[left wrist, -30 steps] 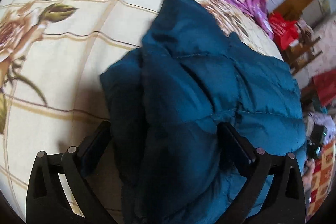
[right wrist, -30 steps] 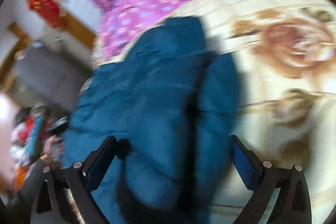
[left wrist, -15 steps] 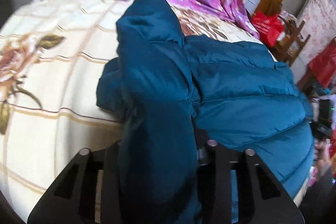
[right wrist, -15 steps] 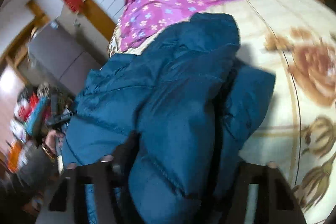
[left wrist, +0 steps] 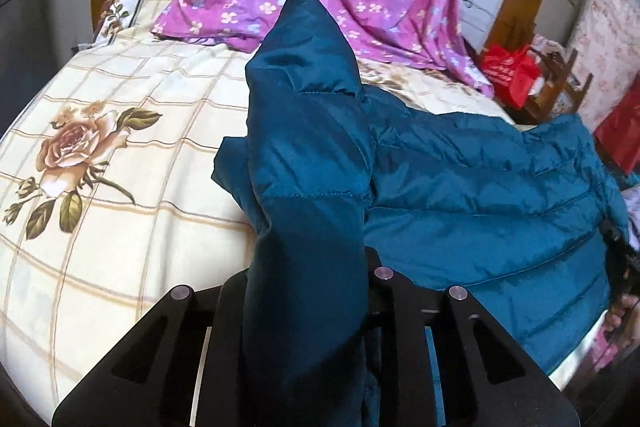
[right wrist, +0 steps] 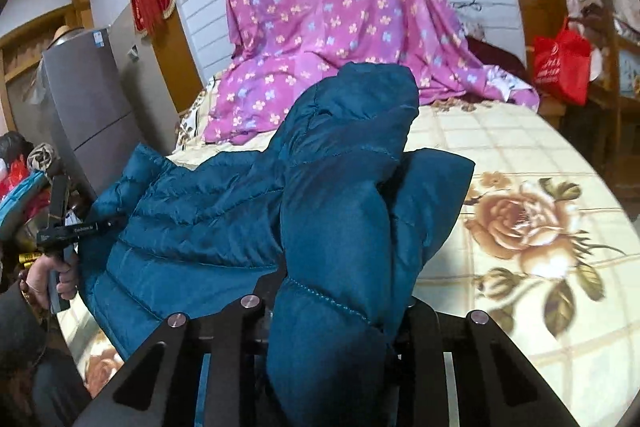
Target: Fold large clothes
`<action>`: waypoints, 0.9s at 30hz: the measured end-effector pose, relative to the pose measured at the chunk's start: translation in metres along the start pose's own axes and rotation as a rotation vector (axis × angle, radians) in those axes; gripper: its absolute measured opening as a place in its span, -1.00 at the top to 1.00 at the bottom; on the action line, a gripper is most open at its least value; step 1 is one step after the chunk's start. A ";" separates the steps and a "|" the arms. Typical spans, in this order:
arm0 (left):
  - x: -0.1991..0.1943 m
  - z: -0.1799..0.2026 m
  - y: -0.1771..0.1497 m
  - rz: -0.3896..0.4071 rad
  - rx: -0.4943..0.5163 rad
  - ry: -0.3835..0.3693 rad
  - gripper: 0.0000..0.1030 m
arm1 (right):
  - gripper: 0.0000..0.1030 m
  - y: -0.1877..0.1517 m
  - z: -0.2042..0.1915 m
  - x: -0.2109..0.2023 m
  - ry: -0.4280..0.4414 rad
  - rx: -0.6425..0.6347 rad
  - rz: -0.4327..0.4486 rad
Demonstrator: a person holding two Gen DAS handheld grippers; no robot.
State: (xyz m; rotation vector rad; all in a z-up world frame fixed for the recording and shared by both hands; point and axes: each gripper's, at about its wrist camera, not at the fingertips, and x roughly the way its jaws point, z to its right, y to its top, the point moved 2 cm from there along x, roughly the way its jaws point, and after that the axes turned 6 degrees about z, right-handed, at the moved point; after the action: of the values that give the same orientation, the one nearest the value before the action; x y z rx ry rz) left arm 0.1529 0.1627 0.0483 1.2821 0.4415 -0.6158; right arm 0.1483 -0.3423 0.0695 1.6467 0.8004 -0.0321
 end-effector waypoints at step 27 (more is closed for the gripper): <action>-0.067 0.021 -0.047 0.050 0.013 0.048 -0.02 | -0.07 -0.038 -0.016 -0.096 -0.109 0.216 -0.010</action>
State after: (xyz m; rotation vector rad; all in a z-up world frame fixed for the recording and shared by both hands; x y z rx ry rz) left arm 0.0712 0.1464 0.0598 1.3185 0.4447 -0.5476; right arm 0.0494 -0.3733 0.0840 1.8271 0.7413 -0.2201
